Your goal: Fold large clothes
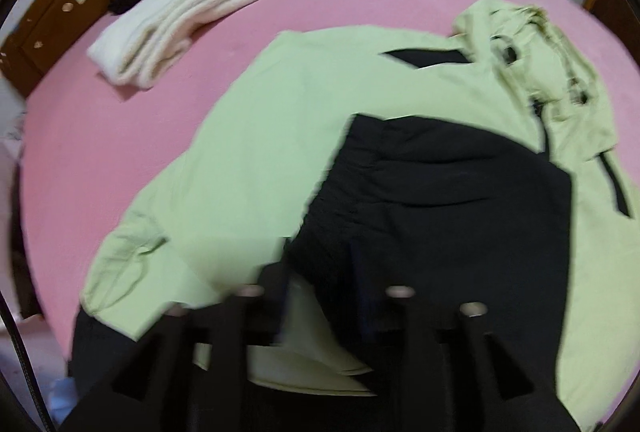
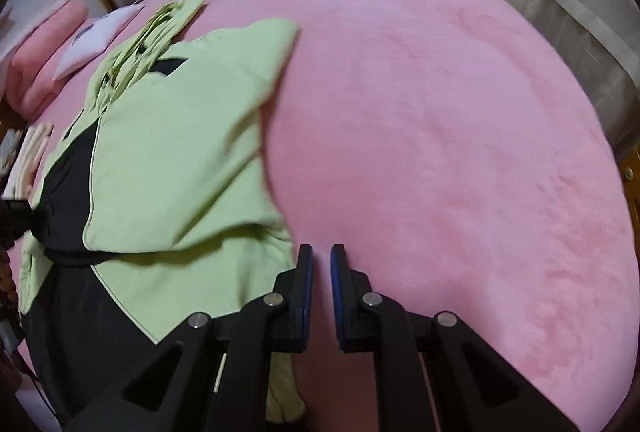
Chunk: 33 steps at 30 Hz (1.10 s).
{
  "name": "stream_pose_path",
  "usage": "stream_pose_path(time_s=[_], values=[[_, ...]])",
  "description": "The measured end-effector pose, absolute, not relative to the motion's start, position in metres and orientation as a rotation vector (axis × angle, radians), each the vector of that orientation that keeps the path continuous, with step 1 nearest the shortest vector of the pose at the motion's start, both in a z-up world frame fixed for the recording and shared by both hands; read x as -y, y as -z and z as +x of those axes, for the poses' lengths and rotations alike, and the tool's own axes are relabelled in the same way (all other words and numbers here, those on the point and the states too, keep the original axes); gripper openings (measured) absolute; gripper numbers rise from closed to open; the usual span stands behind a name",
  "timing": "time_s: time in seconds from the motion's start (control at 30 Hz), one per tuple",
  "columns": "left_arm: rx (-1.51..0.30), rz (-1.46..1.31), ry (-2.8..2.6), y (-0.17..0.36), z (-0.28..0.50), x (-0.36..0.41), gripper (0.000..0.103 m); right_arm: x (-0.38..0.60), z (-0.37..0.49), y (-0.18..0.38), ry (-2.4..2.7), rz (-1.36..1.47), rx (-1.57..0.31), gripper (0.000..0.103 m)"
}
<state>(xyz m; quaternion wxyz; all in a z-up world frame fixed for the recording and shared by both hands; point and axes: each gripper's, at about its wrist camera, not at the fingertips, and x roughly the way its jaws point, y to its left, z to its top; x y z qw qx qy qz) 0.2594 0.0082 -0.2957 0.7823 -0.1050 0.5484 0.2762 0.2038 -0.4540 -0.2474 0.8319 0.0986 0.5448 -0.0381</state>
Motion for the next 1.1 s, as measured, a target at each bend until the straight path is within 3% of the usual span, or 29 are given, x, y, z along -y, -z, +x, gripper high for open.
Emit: stream_pose_path(time_s=[0.03,0.4,0.53,0.7,0.9,1.0,1.1], values=[[-1.183,-0.215,-0.630,0.294,0.257,-0.010,0.048,0.458,0.201,0.243,0.081,0.230,-1.144,0.008],[-1.147,-0.170,-0.340,0.244,0.223,0.044,0.048,0.395,0.229,0.226,-0.306,0.508,-1.143,0.008],[-1.199,-0.164,-0.119,0.250,0.227,0.083,0.048,0.330,0.246,0.244,-0.455,0.480,-1.209,0.008],[-1.363,0.034,-0.150,0.288,0.249,0.106,0.047,0.298,0.263,0.269,-0.458,0.334,-1.306,0.008],[-1.423,-0.064,-0.321,0.308,0.259,0.038,0.048,0.368,0.269,0.268,-0.262,0.344,-1.279,0.005],[-1.411,-0.144,-0.316,0.309,0.260,0.015,0.038,0.423,0.262,0.269,-0.094,0.383,-1.252,0.000],[-1.409,-0.140,-0.342,0.309,0.261,0.016,0.037,0.466,0.253,0.266,0.034,0.477,-1.207,0.000]])
